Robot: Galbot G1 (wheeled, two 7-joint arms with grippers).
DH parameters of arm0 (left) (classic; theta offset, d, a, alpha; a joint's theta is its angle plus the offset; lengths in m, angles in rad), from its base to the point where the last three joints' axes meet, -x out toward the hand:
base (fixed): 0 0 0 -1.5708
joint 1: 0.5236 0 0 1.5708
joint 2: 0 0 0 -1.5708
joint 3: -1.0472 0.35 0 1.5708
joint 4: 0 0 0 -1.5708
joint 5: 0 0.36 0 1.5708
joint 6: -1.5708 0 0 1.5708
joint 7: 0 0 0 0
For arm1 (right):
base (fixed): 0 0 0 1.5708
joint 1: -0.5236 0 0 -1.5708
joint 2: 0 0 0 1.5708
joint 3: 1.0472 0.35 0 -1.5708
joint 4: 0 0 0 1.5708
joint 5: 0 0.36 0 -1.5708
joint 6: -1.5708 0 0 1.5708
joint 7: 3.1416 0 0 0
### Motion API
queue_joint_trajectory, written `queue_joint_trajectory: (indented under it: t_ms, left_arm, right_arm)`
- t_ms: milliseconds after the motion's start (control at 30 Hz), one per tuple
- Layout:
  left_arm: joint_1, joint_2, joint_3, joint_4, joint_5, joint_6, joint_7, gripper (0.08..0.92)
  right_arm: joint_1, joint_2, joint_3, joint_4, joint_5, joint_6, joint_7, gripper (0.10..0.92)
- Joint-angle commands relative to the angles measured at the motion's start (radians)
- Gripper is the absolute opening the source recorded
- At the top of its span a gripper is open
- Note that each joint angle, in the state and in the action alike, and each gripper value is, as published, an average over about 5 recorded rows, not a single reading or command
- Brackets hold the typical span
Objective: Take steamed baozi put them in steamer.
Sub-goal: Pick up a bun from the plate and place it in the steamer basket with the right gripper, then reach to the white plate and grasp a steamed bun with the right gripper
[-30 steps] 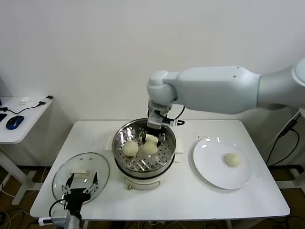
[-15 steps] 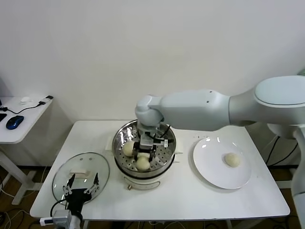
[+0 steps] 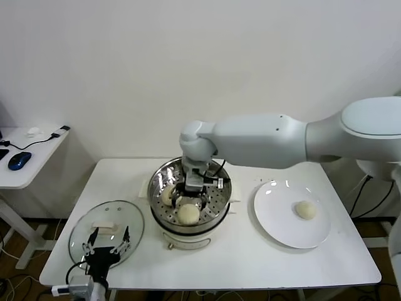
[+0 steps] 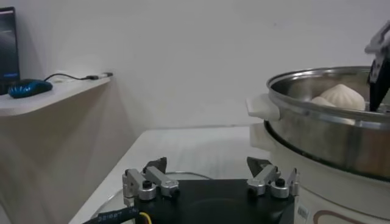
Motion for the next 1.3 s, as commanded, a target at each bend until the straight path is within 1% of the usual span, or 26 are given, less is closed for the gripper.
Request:
queue_joint_trajectory:
  t_ms: [33, 167, 233, 400, 533, 700, 933, 1300]
  left_arm:
    - [0.000, 0.001, 0.000, 0.000, 0.001, 0.001, 0.001, 0.823]
    - [0.000, 0.001, 0.001, -0.004, 0.002, 0.003, 0.002, 0.823]
    - [-0.002, 0.002, 0.002, -0.004, 0.001, 0.003, 0.002, 0.823]
    - [-0.004, 0.008, 0.003, 0.000, -0.004, 0.000, 0.002, 0.823]
    - [-0.010, 0.015, -0.001, 0.004, -0.010, 0.000, 0.002, 0.823]
    - [-0.013, 0.016, -0.009, 0.006, -0.016, 0.003, 0.002, 0.823]
    - [-0.007, 0.007, -0.012, 0.012, -0.011, 0.002, 0.002, 0.823]
    - [0.004, 0.003, -0.013, 0.022, 0.006, 0.000, 0.003, 0.823]
  right_arm:
    - [0.223, -0.161, -0.098, -0.065, 0.278, -0.017, -0.128, 0.822]
    - [0.281, -0.321, -0.194, -0.182, 0.302, -0.156, -0.143, 0.823]
    - [0.280, -0.399, -0.235, -0.214, 0.304, -0.231, -0.147, 0.823]
    - [0.194, -0.600, -0.287, -0.193, 0.285, -0.390, -0.113, 0.823]
    - [0.039, -0.699, -0.203, -0.187, 0.198, -0.507, -0.061, 0.823]
    - [-0.203, -0.722, -0.018, -0.251, 0.087, -0.563, -0.027, 0.823]
    - [-0.443, -0.684, 0.182, -0.363, -0.013, -0.566, -0.007, 0.823]
    - [-0.583, -0.623, 0.335, -0.461, -0.067, -0.554, 0.012, 0.823]
